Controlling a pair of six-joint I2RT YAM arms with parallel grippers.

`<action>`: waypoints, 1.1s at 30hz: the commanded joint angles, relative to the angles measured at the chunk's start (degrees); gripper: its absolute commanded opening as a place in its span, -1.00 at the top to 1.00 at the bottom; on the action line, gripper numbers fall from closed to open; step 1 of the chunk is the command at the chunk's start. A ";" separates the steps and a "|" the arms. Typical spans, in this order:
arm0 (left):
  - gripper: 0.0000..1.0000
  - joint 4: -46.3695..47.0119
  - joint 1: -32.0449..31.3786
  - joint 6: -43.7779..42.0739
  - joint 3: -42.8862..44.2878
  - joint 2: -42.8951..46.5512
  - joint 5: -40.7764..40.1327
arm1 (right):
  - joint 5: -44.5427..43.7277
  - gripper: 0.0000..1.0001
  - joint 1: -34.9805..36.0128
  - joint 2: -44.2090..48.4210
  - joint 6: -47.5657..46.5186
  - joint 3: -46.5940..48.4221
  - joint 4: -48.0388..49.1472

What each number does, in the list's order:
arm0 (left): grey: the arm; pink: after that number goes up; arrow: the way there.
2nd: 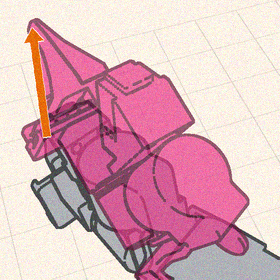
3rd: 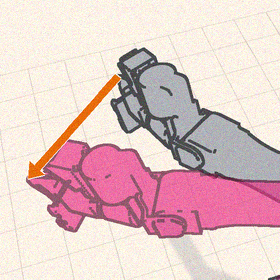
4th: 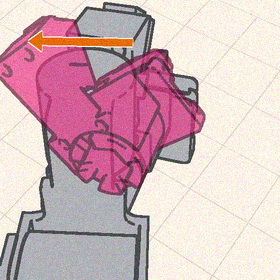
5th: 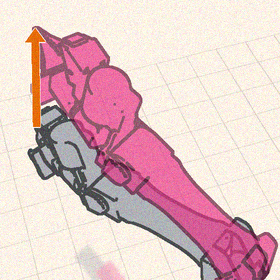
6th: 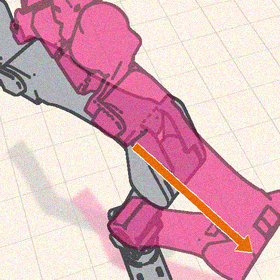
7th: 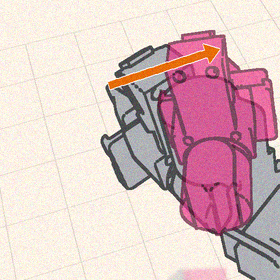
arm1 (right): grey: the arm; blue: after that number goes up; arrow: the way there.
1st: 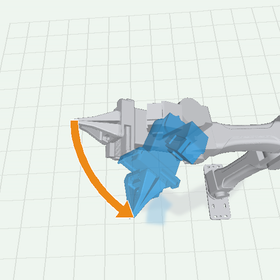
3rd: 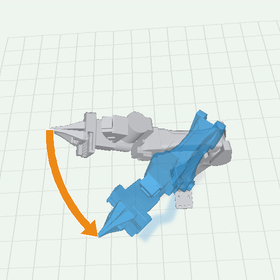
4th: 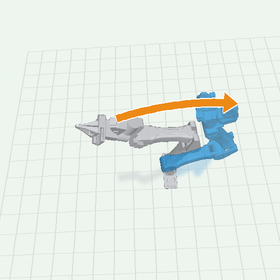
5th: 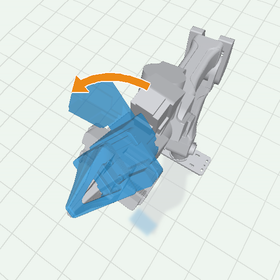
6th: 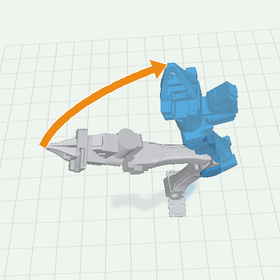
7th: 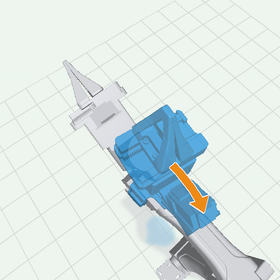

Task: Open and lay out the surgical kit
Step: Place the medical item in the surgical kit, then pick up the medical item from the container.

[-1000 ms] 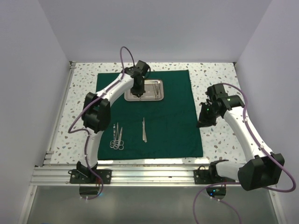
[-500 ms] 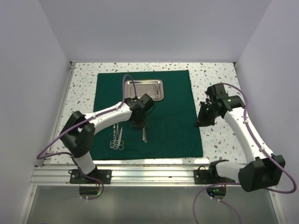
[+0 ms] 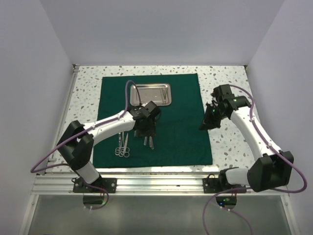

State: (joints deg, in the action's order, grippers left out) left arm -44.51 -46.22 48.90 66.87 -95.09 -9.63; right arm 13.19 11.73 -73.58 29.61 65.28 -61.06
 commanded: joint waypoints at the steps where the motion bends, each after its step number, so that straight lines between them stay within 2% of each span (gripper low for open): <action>1: -0.17 0.48 -0.19 -0.39 3.70 3.33 -0.57 | 2.72 1.00 0.23 -3.39 2.11 6.43 4.97; 6: -0.19 -2.33 0.25 -2.50 10.29 4.56 0.14 | 3.07 0.99 1.37 -11.13 5.02 17.76 9.72; 11: -0.20 -5.58 3.23 -4.60 14.25 7.89 -0.57 | 1.05 0.99 4.09 -26.48 4.50 33.64 9.47; 16: -0.17 -7.08 8.06 -6.01 10.05 13.87 -0.74 | -0.53 1.00 6.46 -39.77 3.71 50.42 7.01; 22: -0.15 -7.26 10.53 -5.75 3.71 20.38 -0.74 | -3.43 1.00 9.19 -56.83 2.74 70.99 1.22; 26: -0.14 -8.48 11.32 -7.06 4.58 21.00 -2.67 | -4.22 1.00 10.07 -63.78 3.35 77.28 1.64; 33: -0.13 -9.37 11.94 -9.70 6.69 20.12 -5.14 | -9.05 0.98 11.30 -68.09 3.44 77.46 2.35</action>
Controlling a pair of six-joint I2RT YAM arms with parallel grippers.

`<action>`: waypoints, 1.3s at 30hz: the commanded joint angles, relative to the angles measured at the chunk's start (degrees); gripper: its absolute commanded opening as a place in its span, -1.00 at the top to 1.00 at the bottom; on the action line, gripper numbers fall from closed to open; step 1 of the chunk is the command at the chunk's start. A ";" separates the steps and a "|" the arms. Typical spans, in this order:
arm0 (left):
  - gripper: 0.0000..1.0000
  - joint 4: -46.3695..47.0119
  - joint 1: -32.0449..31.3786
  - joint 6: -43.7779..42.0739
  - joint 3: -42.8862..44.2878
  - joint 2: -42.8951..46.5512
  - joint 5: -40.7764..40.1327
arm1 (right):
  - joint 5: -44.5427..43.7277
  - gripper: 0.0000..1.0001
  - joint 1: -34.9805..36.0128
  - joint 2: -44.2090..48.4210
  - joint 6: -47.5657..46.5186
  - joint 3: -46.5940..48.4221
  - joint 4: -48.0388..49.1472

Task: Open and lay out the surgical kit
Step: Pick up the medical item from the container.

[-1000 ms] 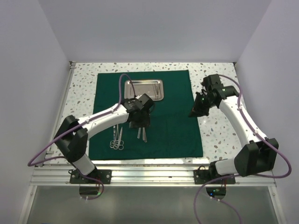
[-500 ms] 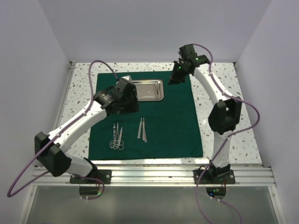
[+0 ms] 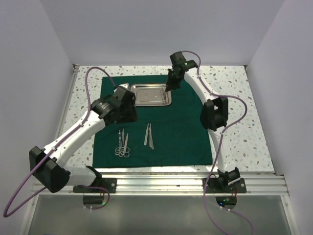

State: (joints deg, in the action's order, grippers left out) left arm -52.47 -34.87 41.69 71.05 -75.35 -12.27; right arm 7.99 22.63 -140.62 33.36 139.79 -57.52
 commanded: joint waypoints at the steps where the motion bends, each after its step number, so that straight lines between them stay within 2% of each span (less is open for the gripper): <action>1: -0.14 -1.50 0.86 -2.84 2.69 0.38 -2.67 | -4.21 0.98 0.57 -1.50 -0.58 2.77 -1.19; 7: -0.14 -2.02 1.74 -4.69 2.52 0.29 -3.28 | -7.89 0.98 1.89 -4.49 -1.46 2.77 -0.58; 16: -0.13 -2.64 2.44 -5.22 1.91 0.21 -3.20 | -8.95 0.94 2.42 -8.53 -1.46 3.56 0.56; 17: -0.13 -2.55 2.44 -5.30 1.73 0.21 -3.11 | -9.56 0.91 2.33 -8.62 -1.72 3.48 0.56; 21: -0.13 -2.55 2.62 -5.22 1.46 0.03 -2.93 | -11.41 0.43 2.42 -8.62 -2.86 3.48 0.30; 24: -0.12 -2.73 2.79 -5.31 1.38 -0.06 -3.11 | -11.77 0.32 2.42 -7.57 -3.92 2.78 0.74; 32: -0.12 -2.73 3.32 -5.83 1.38 -0.76 -3.28 | -10.98 0.29 2.42 -7.13 -3.92 1.37 2.23; 39: -0.11 -3.17 3.67 -5.48 1.29 -0.85 -3.37 | -12.56 0.28 4.34 -10.46 -5.32 3.12 1.09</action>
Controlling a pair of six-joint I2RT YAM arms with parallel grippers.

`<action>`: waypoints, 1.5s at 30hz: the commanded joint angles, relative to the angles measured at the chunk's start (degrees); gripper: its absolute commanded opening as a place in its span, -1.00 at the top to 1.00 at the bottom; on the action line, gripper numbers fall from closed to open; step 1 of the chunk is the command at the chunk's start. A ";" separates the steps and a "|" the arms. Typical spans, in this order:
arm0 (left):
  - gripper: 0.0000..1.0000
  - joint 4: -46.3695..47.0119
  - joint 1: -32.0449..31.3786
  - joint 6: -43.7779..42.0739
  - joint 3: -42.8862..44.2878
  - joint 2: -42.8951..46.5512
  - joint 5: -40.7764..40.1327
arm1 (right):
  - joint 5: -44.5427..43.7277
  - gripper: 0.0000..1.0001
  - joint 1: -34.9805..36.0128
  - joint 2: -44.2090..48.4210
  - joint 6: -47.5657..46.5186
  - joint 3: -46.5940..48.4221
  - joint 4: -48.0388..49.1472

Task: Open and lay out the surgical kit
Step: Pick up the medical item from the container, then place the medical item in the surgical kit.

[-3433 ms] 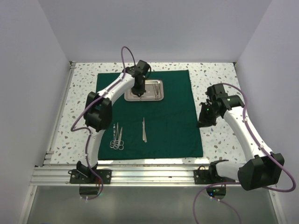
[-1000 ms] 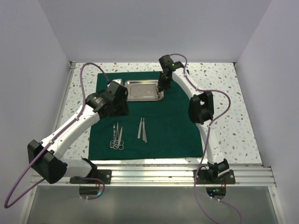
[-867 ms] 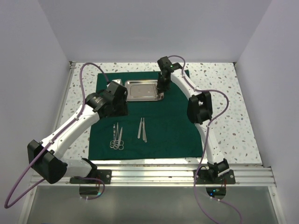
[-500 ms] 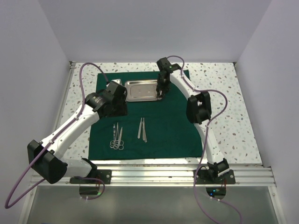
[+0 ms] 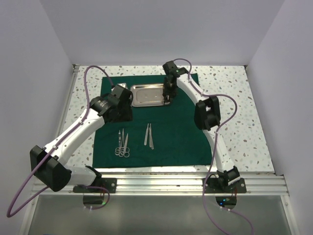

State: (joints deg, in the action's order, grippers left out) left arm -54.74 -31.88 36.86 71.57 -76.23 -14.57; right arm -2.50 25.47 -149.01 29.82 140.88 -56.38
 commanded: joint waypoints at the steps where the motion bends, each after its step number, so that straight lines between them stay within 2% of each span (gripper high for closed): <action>1: -0.11 -0.89 0.68 -0.56 0.68 0.11 -1.08 | -2.15 0.29 1.68 -2.51 -1.79 1.94 -0.48; 7: -0.11 -0.81 1.12 -0.56 0.41 -0.06 -1.08 | -4.17 0.34 3.53 -5.41 -2.58 2.56 -2.32; 10: -0.11 -0.72 1.38 -0.91 0.41 -0.06 -1.08 | -4.79 0.56 3.79 -5.94 -2.67 2.56 -2.86; 11: -0.10 -0.72 1.38 -0.91 0.41 -0.06 -1.08 | -4.88 0.75 3.71 -5.77 -2.75 2.38 -2.95; 14: -0.10 -0.63 1.64 -1.35 0.32 -0.06 -1.08 | -6.11 0.99 3.71 -5.24 -3.19 1.68 -3.21; 23: -0.10 0.07 2.26 -2.32 0.24 -0.15 -0.64 | -7.52 1.00 3.70 0.46 -4.60 0.71 -3.91; 29: -0.08 0.34 2.26 -2.67 0.32 -0.15 -0.11 | -4.01 1.00 3.27 10.31 -6.35 -2.26 0.04; 37: 0.00 1.39 2.26 -2.41 -0.55 0.64 1.82 | -3.47 1.00 2.91 22.51 -7.24 -8.59 1.10; 40: -0.01 1.92 2.26 -2.58 -0.91 0.82 2.35 | -3.47 1.00 2.91 28.31 -6.89 -15.26 2.15; 45: -0.01 3.67 2.26 -3.90 -0.56 -0.41 3.40 | -2.86 1.00 2.92 40.00 -5.40 -38.45 6.53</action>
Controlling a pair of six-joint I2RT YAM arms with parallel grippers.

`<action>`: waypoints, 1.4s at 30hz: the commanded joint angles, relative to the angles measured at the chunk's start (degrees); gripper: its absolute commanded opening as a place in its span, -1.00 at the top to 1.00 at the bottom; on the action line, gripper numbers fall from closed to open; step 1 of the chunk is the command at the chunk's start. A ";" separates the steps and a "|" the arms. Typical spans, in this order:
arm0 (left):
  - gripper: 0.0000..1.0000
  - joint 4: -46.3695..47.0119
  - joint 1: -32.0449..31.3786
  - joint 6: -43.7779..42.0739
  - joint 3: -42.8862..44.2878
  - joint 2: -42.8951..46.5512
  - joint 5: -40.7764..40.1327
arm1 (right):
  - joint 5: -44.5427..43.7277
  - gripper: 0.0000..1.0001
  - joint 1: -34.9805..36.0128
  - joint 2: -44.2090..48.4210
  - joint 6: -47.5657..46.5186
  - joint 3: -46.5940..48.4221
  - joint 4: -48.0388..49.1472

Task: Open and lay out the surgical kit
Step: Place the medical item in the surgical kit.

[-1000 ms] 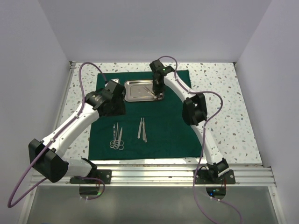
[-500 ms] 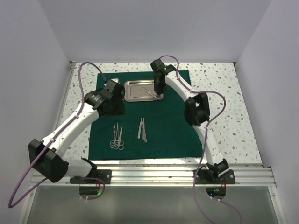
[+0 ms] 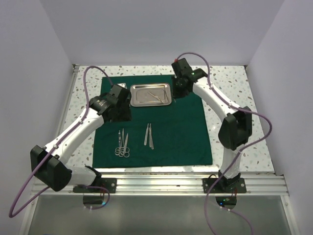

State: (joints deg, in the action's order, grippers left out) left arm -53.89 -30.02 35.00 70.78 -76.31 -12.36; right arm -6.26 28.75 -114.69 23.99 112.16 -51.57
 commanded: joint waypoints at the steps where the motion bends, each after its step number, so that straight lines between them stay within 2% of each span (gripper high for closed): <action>1: -0.01 2.91 0.40 -2.13 0.58 -0.76 1.28 | 1.07 1.00 -0.36 8.32 0.88 -13.59 2.78; 2: -0.01 3.26 0.40 -2.31 1.19 -1.20 1.37 | 1.86 1.00 -0.28 13.22 1.84 -21.12 3.75; 5: 0.00 4.49 0.40 -2.92 2.77 -3.57 2.43 | 3.44 1.00 -0.28 20.98 4.04 -34.23 6.74; 8: 0.01 6.16 0.40 -3.54 4.79 -6.65 3.83 | 4.33 1.00 -0.10 30.38 5.97 -44.17 7.62; 13: 0.01 7.83 0.40 -4.86 10.15 -14.81 4.54 | 5.82 1.00 0.16 43.03 8.44 -54.23 7.45; 17: 0.01 8.18 0.40 -6.35 18.15 -21.76 3.92 | 7.75 1.00 0.34 49.29 10.63 -60.11 8.50; 26: 0.03 8.62 0.40 -5.04 33.62 -38.11 4.80 | 14.34 1.00 0.69 51.06 11.43 -62.24 11.31; 31: 0.05 8.19 0.40 -3.19 40.82 -46.90 5.07 | 17.69 0.69 1.74 49.57 11.87 -63.99 14.57; 36: 0.06 9.94 0.40 -0.38 43.56 -52.08 7.08 | 17.95 0.67 2.27 48.43 12.57 -66.19 16.24; 37: 0.06 10.12 0.40 0.41 44.52 -52.62 7.17 | 18.13 0.62 2.27 48.34 12.75 -66.80 16.41; 38: 0.06 10.21 0.40 0.50 45.14 -53.84 7.44 | 18.21 0.41 2.36 47.99 12.75 -66.98 16.15; 42: 0.06 10.29 0.40 0.68 47.87 -56.05 7.53 | 16.99 0.25 2.36 48.25 12.05 -67.16 14.14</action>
State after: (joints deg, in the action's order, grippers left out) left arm -45.78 -30.02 33.98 114.67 -131.61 -5.63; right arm 10.24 30.81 -66.83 36.18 44.91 -37.71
